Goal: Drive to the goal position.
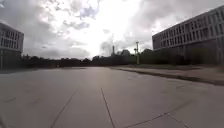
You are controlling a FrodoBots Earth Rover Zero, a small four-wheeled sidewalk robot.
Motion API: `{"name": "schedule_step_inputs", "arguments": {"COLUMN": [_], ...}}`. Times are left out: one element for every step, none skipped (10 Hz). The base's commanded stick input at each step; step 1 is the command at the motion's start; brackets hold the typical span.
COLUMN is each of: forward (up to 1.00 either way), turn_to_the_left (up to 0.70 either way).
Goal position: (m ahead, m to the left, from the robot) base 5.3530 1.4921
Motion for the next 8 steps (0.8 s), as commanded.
{"name": "schedule_step_inputs", "arguments": {"forward": [0.7,0.7,0.7,0.7,0.7,0.7,0.7,0.7], "turn_to_the_left": [0.0,0.0,0.0,0.0,0.0,0.0,0.0,0.0]}}
